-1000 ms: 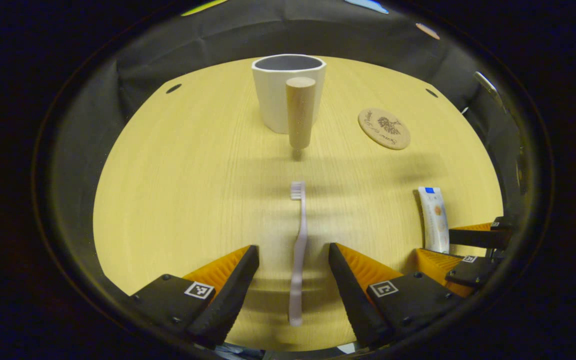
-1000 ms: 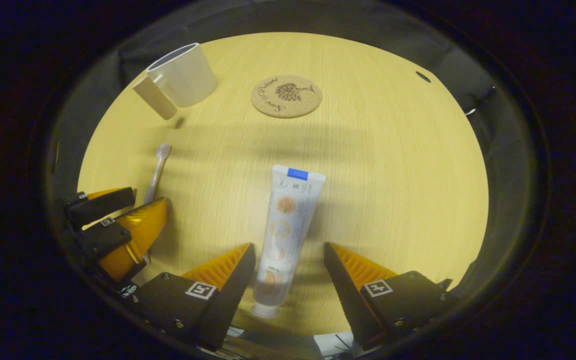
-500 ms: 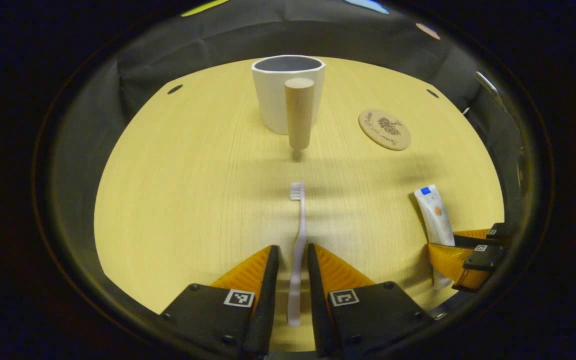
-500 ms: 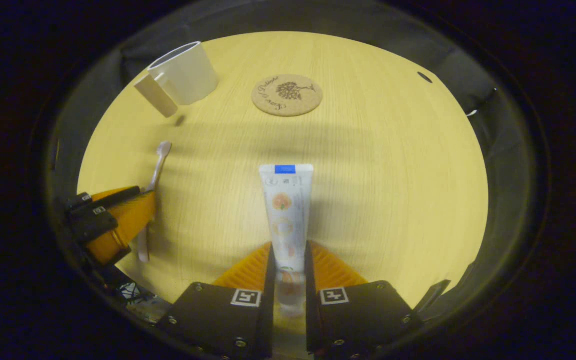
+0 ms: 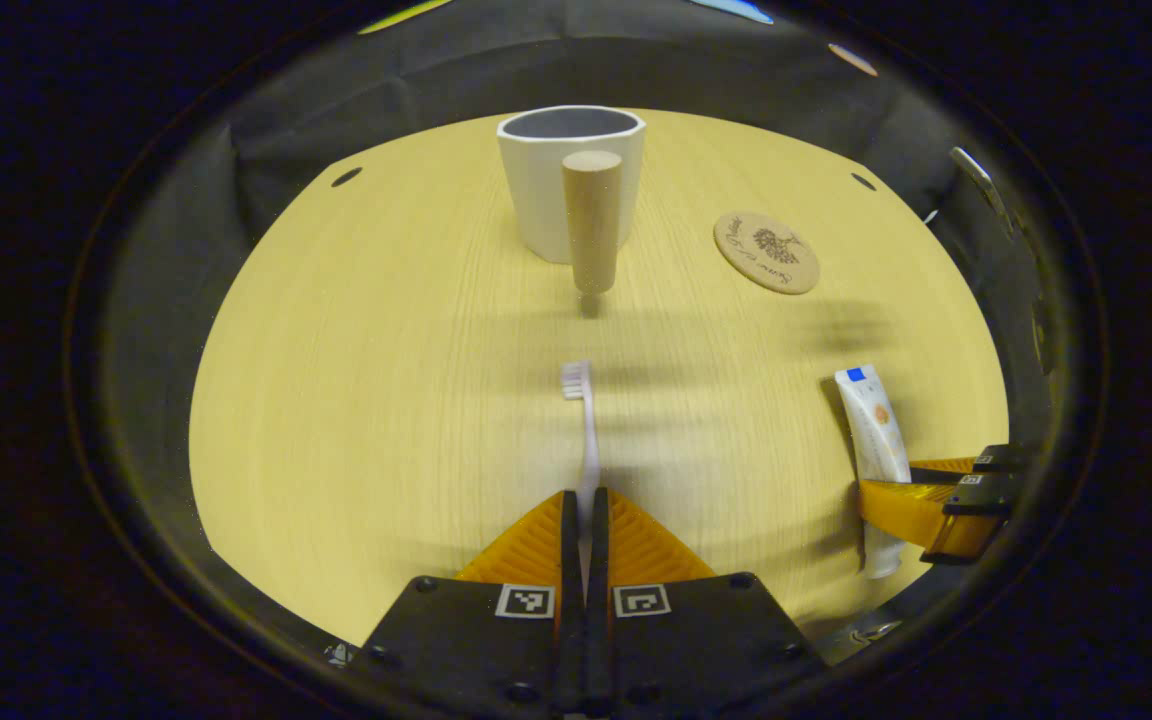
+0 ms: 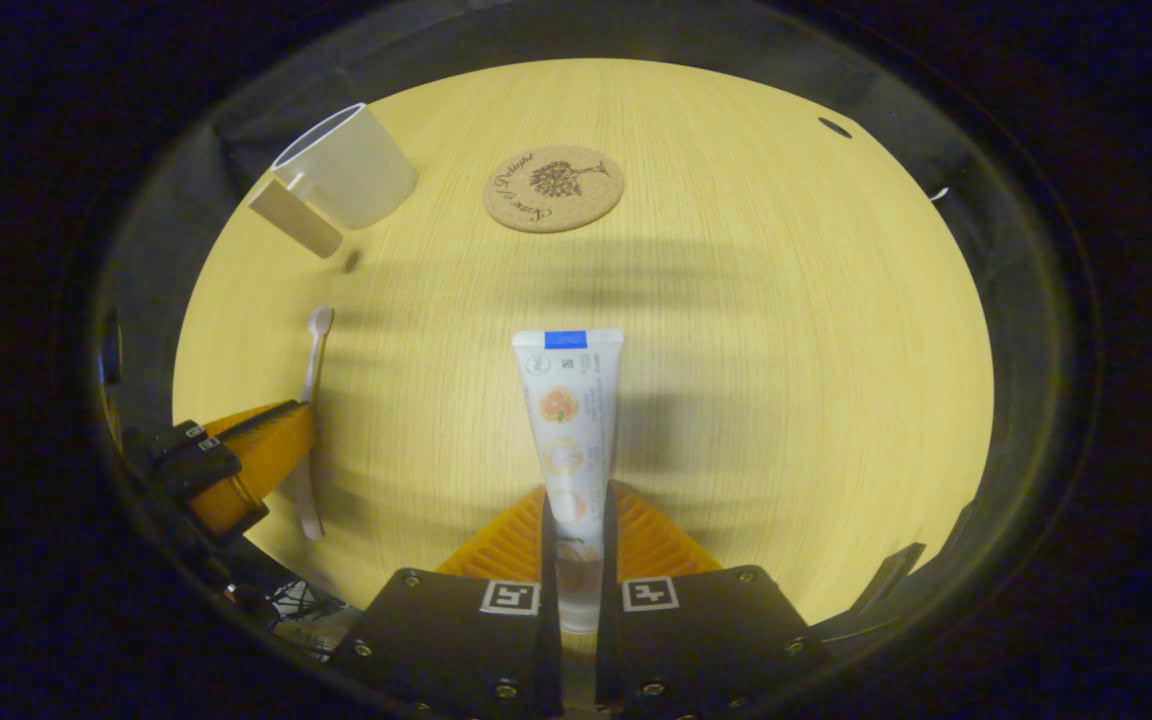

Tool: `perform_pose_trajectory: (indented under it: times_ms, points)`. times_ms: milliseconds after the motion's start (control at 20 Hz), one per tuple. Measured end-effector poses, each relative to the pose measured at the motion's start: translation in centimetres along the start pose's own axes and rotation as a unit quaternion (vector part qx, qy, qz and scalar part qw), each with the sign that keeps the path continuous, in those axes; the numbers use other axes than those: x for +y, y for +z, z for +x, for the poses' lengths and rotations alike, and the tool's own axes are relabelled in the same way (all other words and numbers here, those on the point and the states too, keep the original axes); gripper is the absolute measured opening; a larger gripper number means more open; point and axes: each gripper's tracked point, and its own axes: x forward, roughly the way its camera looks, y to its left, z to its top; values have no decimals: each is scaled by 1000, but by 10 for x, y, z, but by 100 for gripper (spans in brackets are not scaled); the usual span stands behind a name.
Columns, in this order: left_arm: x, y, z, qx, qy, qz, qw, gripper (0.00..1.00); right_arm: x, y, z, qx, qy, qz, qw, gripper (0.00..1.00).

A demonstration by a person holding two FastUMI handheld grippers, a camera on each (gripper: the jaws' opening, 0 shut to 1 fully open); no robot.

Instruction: Put the toothbrush and toothpaste on the desktop into the cup, then pick up the cup and place it on the coaster on the desktop.

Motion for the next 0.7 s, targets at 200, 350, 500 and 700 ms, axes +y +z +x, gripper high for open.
perform_pose_trajectory:
  times_ms: [200, 350, 500, 700]
  points:
    - [0, -2, -3, -14, -12, -6, 1000, 7, -1, 0, 0, -2, 12, 16, 1000, 16]
    - [1, 5, -12, -30, -12, -8, 999, 7, -1, 1, 1, -6, 18, 27, 999, 16]
    - [-3, 20, -36, -63, -27, -12, 998, 7, -1, 2, 1, -11, 20, 43, 999, 15]
    - [7, 52, -77, -108, -33, -39, 993, 7, -2, 2, 1, -20, 19, 58, 998, 15]
